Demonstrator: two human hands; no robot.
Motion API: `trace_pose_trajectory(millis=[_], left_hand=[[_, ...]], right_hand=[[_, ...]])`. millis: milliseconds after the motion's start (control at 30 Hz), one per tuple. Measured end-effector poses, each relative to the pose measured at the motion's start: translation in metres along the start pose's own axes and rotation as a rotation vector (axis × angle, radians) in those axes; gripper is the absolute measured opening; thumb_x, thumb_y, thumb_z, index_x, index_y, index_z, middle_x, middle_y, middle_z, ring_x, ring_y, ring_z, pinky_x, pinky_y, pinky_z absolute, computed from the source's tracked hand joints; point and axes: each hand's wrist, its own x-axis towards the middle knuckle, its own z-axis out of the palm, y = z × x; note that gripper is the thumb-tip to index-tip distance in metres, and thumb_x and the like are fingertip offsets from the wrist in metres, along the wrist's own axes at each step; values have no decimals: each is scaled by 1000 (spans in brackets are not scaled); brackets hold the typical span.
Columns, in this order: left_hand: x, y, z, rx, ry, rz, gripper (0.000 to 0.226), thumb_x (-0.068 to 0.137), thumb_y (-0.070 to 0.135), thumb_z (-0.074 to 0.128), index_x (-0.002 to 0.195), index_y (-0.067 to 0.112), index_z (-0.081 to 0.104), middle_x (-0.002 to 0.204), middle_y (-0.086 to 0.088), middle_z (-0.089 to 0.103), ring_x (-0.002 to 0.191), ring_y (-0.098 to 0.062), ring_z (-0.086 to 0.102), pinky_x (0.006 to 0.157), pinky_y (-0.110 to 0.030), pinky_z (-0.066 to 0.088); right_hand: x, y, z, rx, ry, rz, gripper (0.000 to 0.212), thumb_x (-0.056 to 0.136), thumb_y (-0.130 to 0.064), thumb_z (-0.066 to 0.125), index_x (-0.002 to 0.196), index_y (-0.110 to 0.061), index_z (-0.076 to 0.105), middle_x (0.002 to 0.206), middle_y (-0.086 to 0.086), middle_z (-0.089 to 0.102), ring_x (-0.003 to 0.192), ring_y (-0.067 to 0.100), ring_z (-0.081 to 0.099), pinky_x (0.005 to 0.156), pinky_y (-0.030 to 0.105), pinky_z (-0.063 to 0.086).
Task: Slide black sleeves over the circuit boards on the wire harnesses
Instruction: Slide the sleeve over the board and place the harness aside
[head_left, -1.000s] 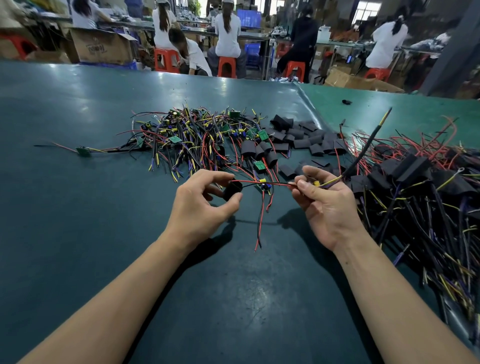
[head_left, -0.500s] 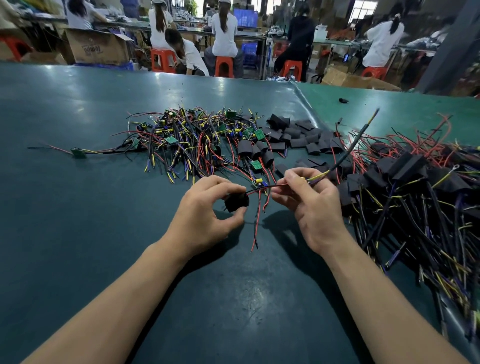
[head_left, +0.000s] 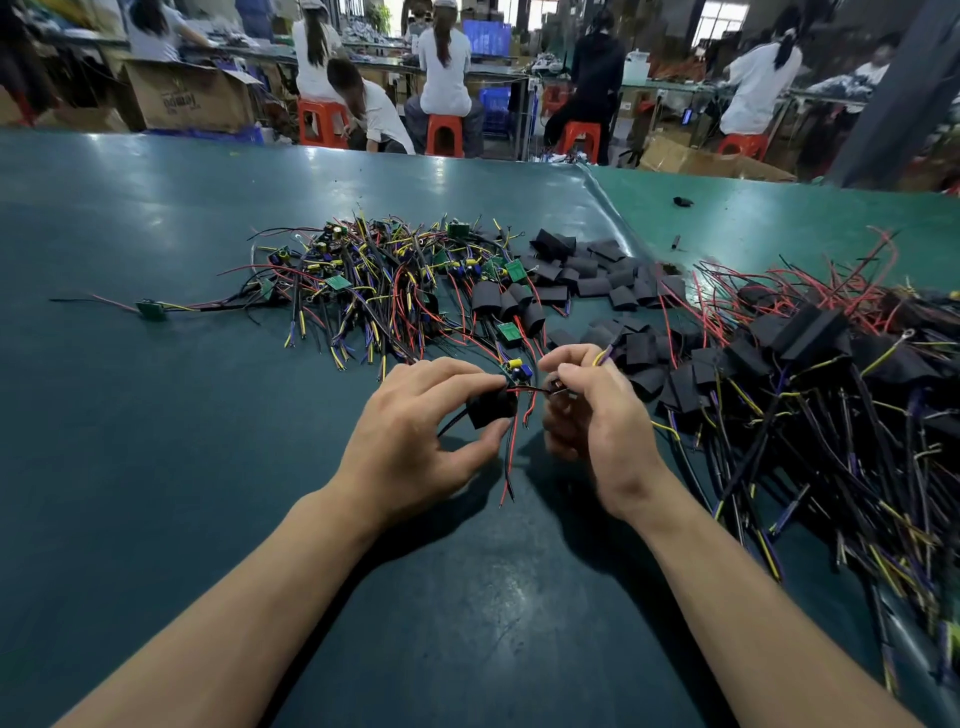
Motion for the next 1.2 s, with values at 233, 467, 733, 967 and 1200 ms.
trace_pose_trajectory(millis=[233,467,733,967,1200], left_hand=[[1,0,0,-21,5,-28,28,79,20,76,105,8,74,99,-2,71,89,-23,66,79,-45,52],[0,-5,0,-36,-8,-95,30,81,21,78,108,8,74,104,-2,72,93,-24,68,81,-47,53],[-1,-7,1,-19,47,-58,29,77,20,82,102,8,76,100,-3,73,87,-25,68,76,-48,54],[0,-6,2,1,67,23,25,77,18,83,99,7,77,99,-3,74,86,-23,69,76,-43,53],[3,-5,0,12,125,13,24,76,21,82,97,9,77,98,0,74,87,-19,70,76,-43,53]], right_hand=[[2,4,-2,-95,-48,-64,18,90,-4,59,102,-17,63,78,-4,62,62,12,56,53,21,45],[4,3,-3,5,17,-96,29,78,-3,74,101,-10,58,77,3,73,61,21,71,54,25,55],[4,1,-3,41,58,-65,26,63,-13,78,84,-7,64,71,4,71,63,18,69,59,24,55],[3,-1,-1,96,69,-48,22,63,-12,77,81,-5,66,72,6,71,68,18,69,62,24,56],[2,-2,-4,165,23,22,18,65,-7,77,82,-6,69,80,13,73,72,25,72,64,27,57]])
